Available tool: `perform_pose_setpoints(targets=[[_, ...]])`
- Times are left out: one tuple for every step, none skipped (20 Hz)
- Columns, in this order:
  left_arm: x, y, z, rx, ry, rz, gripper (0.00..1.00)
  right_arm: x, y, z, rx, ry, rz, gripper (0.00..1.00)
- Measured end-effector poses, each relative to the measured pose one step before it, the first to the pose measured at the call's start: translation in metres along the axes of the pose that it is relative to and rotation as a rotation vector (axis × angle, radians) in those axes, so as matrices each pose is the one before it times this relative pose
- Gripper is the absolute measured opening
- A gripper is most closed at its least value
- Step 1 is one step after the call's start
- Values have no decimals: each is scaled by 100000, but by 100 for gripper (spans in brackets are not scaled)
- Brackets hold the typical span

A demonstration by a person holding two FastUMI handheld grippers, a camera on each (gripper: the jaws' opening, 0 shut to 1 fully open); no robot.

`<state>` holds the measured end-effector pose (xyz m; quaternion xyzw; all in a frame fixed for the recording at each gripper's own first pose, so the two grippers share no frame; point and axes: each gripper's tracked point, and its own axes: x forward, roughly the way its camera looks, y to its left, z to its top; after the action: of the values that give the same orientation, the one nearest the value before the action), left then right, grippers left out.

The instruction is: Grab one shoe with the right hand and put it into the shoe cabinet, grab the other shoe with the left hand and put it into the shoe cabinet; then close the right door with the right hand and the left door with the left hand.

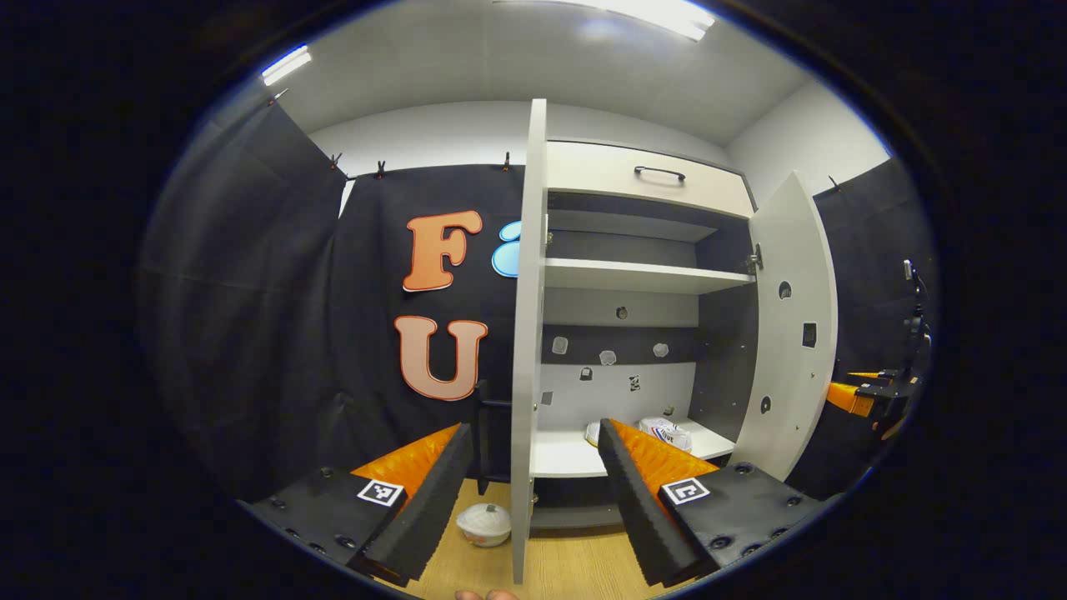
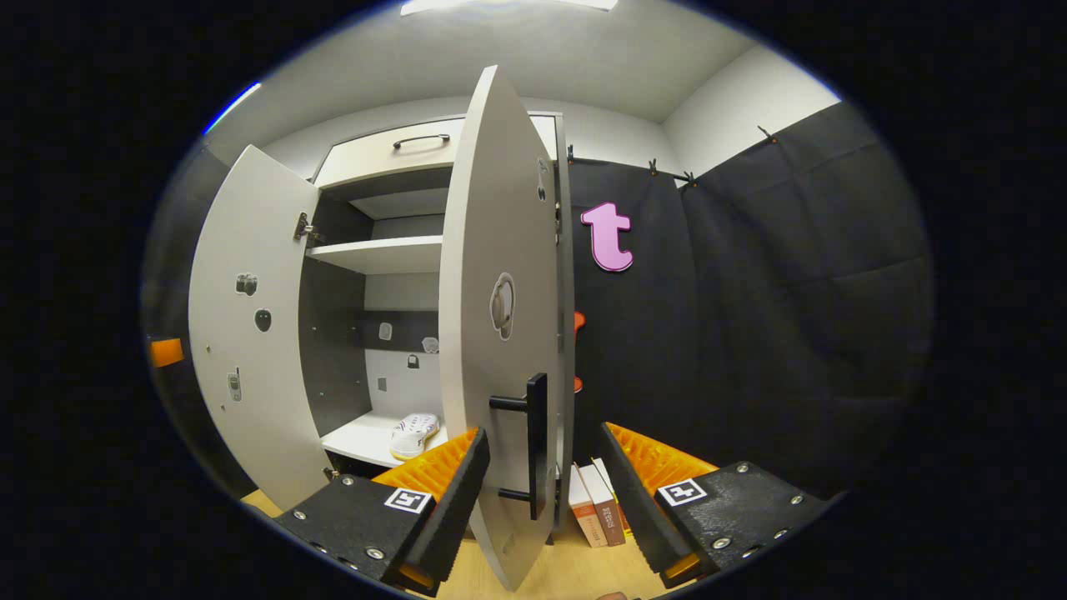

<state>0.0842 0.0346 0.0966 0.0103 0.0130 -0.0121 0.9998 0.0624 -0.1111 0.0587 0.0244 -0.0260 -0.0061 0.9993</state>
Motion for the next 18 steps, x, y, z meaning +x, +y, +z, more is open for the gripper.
perform_pose_setpoints(targets=[[-302,795,-31,-232,122,1203,96,190,698,-102,524,-270,1424,83],[-316,749,-69,-13,116,1148,96,399,759,-35,398,-270,1227,83],[-383,690,-14,68,78,1009,96,326,730,-78,-109,-346,1399,83],[-392,726,-65,114,77,1164,96,562,803,-13,193,-148,1075,83],[-276,579,-26,275,-181,1118,96,465,270,35,696,-489,147,84],[-310,703,-1,254,-331,1264,96,607,387,-29,1039,-525,494,94],[-291,701,17,253,-435,1447,96,917,581,-159,1481,-173,715,87],[-212,770,-23,24,-380,1530,97,670,608,-299,1717,166,1327,93],[-109,646,72,-170,-8,1576,96,808,879,-307,1831,617,1719,88],[-297,608,-34,-304,122,1412,97,770,827,-457,922,711,1625,88],[-164,607,-11,-158,141,1183,96,715,679,-346,-60,579,887,89],[-74,721,16,135,-134,1439,96,850,538,-259,-683,1,-21,90],[-11,728,11,301,-35,1585,96,968,423,-281,-1021,169,-577,92],[-9,730,-140,83,300,1708,96,955,381,-399,-826,785,-710,92],[34,572,-167,-83,555,1477,96,736,408,-454,-273,804,-612,99],[35,465,-78,-156,410,1153,96,483,-63,-10,-696,-823,-1865,92],[52,519,-68,-122,414,954,96,540,-399,-127,-440,-259,-2079,84],[7,640,-196,20,598,1134,96,454,-64,-184,571,445,-745,92]])
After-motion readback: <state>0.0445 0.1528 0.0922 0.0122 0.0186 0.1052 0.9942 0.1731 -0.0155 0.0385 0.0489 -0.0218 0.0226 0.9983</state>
